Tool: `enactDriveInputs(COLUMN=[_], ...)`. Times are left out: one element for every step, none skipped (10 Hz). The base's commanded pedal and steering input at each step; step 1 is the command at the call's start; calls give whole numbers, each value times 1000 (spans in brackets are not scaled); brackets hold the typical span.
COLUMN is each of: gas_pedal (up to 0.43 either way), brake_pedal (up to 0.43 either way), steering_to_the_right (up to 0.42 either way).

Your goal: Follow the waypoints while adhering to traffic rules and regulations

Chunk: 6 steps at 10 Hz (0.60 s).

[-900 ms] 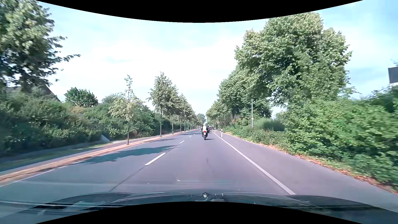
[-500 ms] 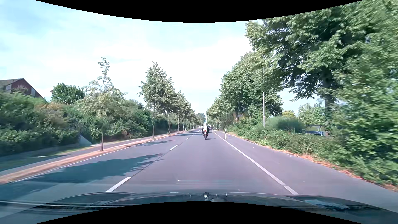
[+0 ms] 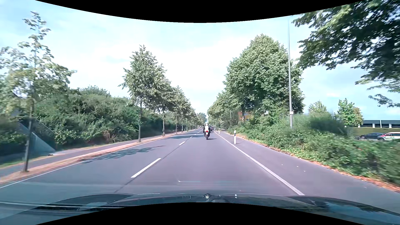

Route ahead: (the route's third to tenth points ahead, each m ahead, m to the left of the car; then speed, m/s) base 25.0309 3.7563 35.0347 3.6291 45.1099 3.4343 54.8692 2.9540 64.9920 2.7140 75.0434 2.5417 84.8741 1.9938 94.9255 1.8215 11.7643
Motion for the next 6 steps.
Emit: enactDriveInputs(gas_pedal=[150,138,138,138,138,138], brake_pedal=[0,0,0,0,0,0], steering_to_the_right=[-2,-1,-1,-1,0,1])
